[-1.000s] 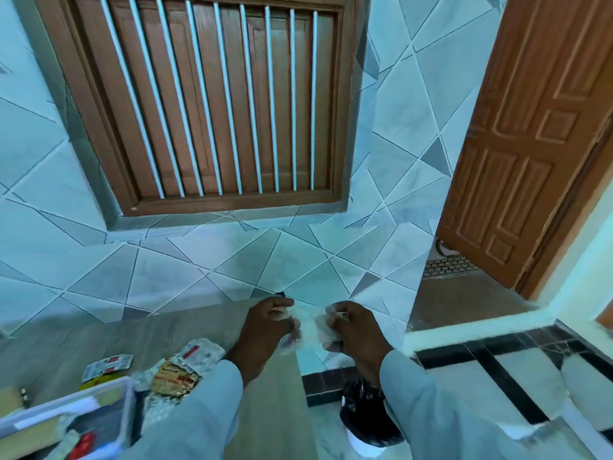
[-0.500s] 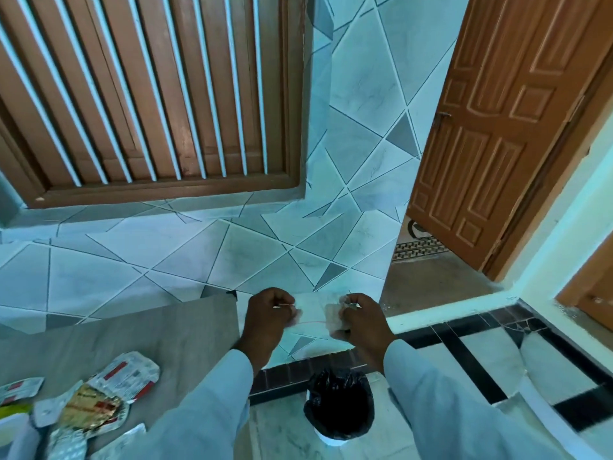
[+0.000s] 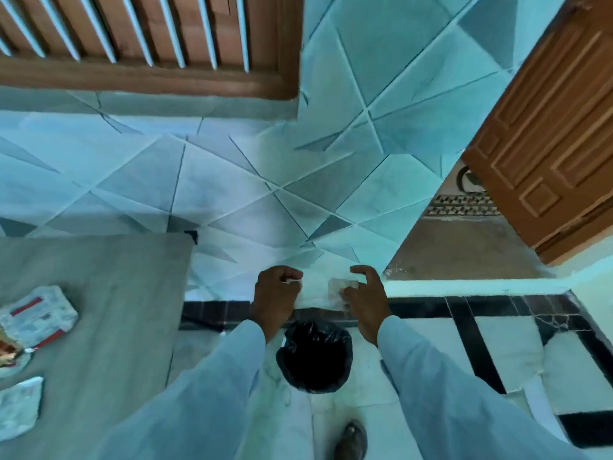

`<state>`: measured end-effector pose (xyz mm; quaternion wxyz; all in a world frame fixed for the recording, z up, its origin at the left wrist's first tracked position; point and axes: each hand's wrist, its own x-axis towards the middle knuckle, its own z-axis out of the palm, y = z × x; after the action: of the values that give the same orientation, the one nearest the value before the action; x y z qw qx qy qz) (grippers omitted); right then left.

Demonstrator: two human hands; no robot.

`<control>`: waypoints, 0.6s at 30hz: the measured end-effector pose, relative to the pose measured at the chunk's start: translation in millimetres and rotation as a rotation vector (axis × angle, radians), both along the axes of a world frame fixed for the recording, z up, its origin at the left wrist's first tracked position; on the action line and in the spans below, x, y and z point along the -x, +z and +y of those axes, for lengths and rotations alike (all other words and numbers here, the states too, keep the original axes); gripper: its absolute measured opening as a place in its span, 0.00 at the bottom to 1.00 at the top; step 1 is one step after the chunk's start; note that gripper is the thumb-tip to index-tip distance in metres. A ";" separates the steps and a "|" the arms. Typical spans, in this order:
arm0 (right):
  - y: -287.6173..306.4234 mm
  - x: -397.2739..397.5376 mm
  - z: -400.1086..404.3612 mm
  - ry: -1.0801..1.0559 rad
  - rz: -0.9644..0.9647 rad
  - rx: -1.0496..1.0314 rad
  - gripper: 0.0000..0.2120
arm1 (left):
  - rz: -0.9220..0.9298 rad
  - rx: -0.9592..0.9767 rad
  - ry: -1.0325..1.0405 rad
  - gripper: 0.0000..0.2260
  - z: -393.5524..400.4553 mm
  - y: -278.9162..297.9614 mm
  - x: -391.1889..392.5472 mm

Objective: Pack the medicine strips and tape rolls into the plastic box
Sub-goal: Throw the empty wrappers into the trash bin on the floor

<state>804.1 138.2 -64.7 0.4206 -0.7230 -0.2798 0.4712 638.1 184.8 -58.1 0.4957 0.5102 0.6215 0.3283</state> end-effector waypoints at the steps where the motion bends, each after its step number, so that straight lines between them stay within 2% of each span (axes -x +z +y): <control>1: -11.5 -11.2 4.9 0.040 -0.036 0.024 0.20 | 0.027 0.030 0.021 0.13 4.2 -14.2 -9.4; 5: -69.5 -50.8 21.4 0.159 -0.131 0.099 0.12 | 0.122 0.144 0.020 0.11 13.6 -76.9 -43.4; 10: -173.6 -81.0 16.9 0.281 -0.034 0.265 0.06 | 0.212 0.309 0.047 0.10 6.8 -179.9 -56.3; 13: -233.9 -88.5 12.9 0.416 -0.008 0.379 0.18 | 0.290 0.340 -0.132 0.12 6.7 -239.2 -58.5; 15: -274.7 -88.7 9.5 0.480 -0.015 0.444 0.21 | 0.282 0.455 -0.153 0.08 5.9 -272.8 -61.6; 18: -335.7 -85.2 6.8 0.559 -0.053 0.495 0.26 | 0.264 0.584 -0.201 0.19 6.7 -330.0 -67.8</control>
<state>889.2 145.0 -400.5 0.0809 -0.7105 -0.3547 0.6023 705.9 191.5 -388.2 0.5661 0.4435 0.6947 0.0172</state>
